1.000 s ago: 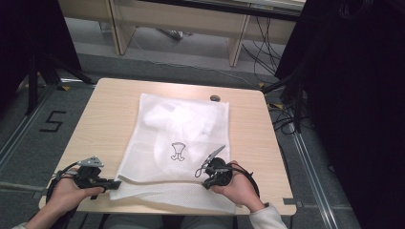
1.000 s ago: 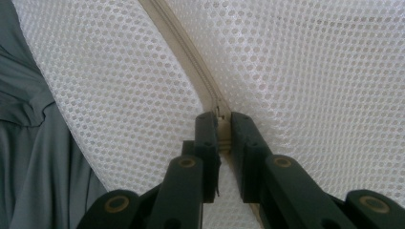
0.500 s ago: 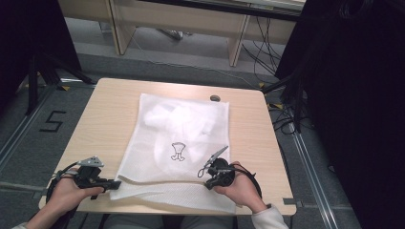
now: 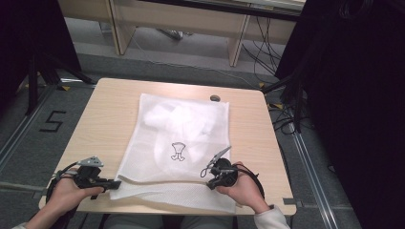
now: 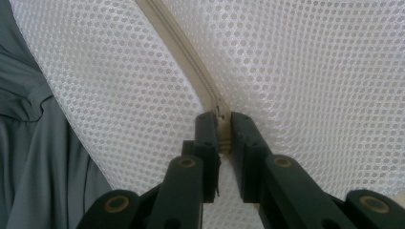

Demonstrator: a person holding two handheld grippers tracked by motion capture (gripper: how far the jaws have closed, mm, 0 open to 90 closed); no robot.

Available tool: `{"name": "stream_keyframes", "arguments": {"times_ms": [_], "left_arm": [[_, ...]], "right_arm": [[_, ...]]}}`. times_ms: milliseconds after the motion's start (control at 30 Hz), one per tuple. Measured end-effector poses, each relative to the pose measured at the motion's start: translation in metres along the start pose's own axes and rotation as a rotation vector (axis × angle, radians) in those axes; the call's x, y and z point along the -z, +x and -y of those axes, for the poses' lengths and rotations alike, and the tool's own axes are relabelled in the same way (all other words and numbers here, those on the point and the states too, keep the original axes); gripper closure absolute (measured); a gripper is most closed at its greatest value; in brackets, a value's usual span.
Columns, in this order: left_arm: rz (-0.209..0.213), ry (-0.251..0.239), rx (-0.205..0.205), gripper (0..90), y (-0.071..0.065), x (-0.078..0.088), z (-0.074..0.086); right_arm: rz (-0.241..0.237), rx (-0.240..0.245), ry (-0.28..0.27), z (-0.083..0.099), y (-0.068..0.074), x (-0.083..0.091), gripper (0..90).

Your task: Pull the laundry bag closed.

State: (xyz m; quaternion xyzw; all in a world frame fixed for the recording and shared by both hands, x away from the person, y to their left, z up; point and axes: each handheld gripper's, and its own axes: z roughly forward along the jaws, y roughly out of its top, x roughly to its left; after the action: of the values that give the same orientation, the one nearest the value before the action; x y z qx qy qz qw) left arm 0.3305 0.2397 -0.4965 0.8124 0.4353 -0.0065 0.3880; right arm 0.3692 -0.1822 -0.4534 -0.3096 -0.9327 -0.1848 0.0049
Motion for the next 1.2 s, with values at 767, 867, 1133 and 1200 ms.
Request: {"name": "stream_keyframes", "arguments": {"times_ms": [767,867,1133,1200], "left_arm": [[0.005,-0.005,0.002,85.9,0.001,0.001,0.000],[0.007,-0.008,0.004,85.9,0.000,0.001,0.000],[0.007,-0.008,0.004,85.9,0.001,0.001,0.000],[0.005,-0.011,0.004,85.9,0.001,0.001,0.000]], "right_arm": [[-0.006,-0.035,0.003,0.009,-0.003,0.004,82.5],[0.003,-0.028,0.003,0.011,-0.005,0.005,82.5],[0.010,-0.037,0.008,0.014,-0.006,0.006,82.5],[0.007,-0.032,0.007,0.015,-0.006,0.006,82.4]]}}
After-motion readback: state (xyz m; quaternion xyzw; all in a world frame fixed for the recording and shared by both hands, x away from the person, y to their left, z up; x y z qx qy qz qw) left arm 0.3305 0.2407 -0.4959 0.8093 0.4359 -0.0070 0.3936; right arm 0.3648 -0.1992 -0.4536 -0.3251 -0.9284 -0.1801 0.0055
